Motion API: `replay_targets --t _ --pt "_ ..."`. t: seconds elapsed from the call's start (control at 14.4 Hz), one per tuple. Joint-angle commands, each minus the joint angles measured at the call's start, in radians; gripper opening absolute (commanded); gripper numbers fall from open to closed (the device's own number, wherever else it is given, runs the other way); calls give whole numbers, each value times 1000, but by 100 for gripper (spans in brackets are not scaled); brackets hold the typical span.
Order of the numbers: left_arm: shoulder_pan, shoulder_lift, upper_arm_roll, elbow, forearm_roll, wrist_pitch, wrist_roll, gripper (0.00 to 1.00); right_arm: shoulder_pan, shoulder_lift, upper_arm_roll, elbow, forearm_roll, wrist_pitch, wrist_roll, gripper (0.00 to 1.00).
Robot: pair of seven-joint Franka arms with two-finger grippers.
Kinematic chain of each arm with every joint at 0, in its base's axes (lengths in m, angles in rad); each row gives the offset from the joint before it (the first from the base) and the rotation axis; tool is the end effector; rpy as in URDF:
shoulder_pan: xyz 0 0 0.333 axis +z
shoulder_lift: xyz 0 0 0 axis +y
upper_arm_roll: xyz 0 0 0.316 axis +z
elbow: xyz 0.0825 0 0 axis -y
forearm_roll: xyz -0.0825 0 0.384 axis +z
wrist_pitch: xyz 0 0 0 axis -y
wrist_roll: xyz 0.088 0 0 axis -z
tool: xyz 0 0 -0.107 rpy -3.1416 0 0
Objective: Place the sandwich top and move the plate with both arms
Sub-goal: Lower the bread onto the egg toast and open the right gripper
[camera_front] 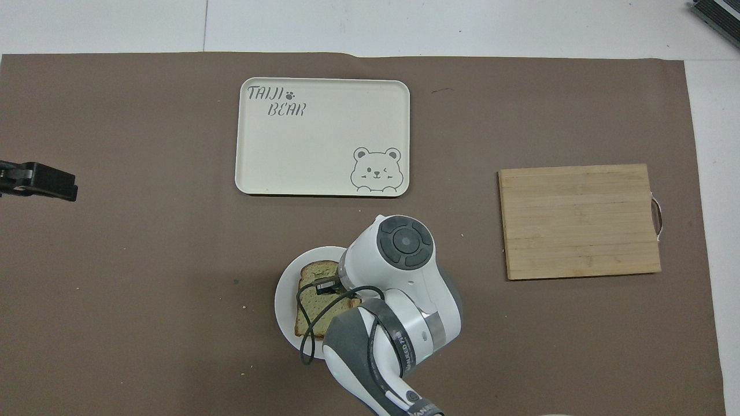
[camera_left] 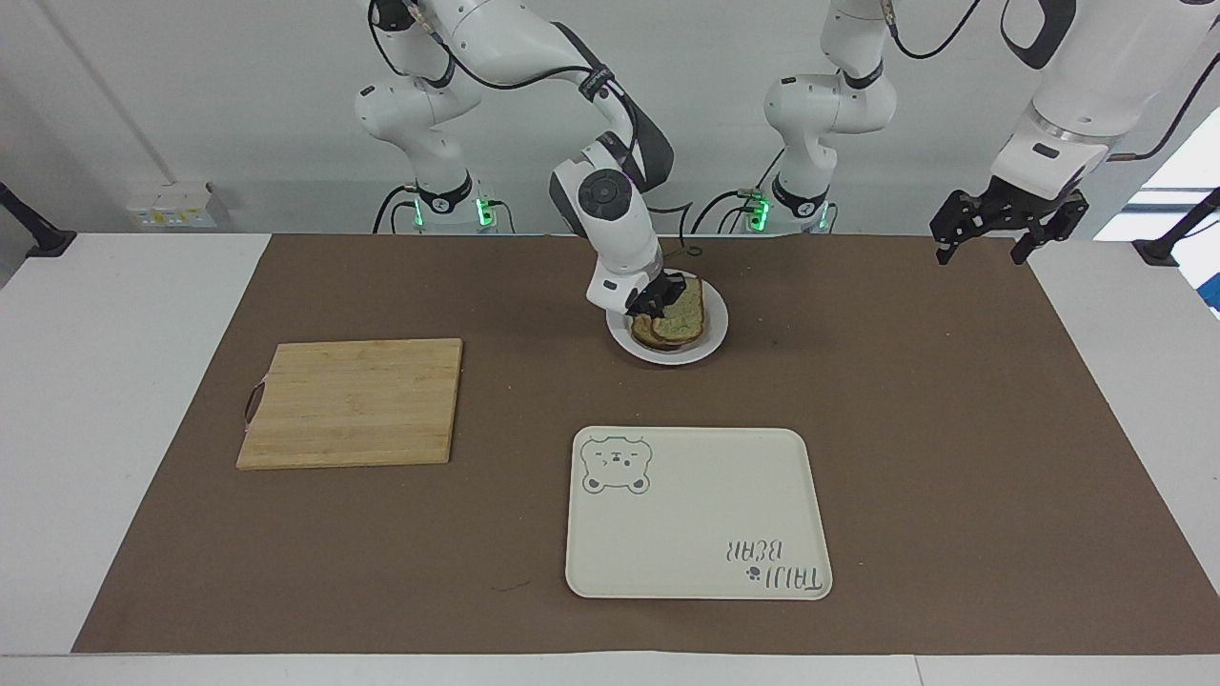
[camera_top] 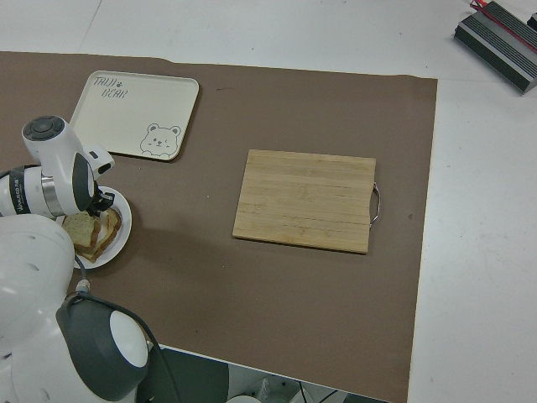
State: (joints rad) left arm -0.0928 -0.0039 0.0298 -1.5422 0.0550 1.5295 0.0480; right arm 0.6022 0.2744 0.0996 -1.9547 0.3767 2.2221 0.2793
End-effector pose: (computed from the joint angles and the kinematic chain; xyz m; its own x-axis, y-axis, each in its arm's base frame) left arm 0.5487 -0.0285 0.6366 0.9940 -0.1084 -0.0114 -0.1089 -0.9926 -0.0543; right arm 0.4583 0.3995 0.3404 0.9702 0.2040 -0.1308 0.1590 -0.9433 -0.2915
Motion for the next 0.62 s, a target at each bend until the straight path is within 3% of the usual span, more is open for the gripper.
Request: replay_targets --t 0.0,0.21,0.28,0.35,0.56 --pt "1 4 -1 13 9 -19 -8 100 -7 11 8 -12 22 36 6 0" --pt "1 4 -1 13 9 -23 -8 100 -7 11 8 -12 22 36 11 1" --pt "4 2 -1 13 9 -22 -8 100 -7 11 6 -12 22 34 17 61" --pt "13 4 -1 13 9 -16 -7 100 -7 12 8 -7 18 33 5 100" --pt "2 -5 -10 13 8 -17 -14 100 -7 16 5 3 4 30 11 100"
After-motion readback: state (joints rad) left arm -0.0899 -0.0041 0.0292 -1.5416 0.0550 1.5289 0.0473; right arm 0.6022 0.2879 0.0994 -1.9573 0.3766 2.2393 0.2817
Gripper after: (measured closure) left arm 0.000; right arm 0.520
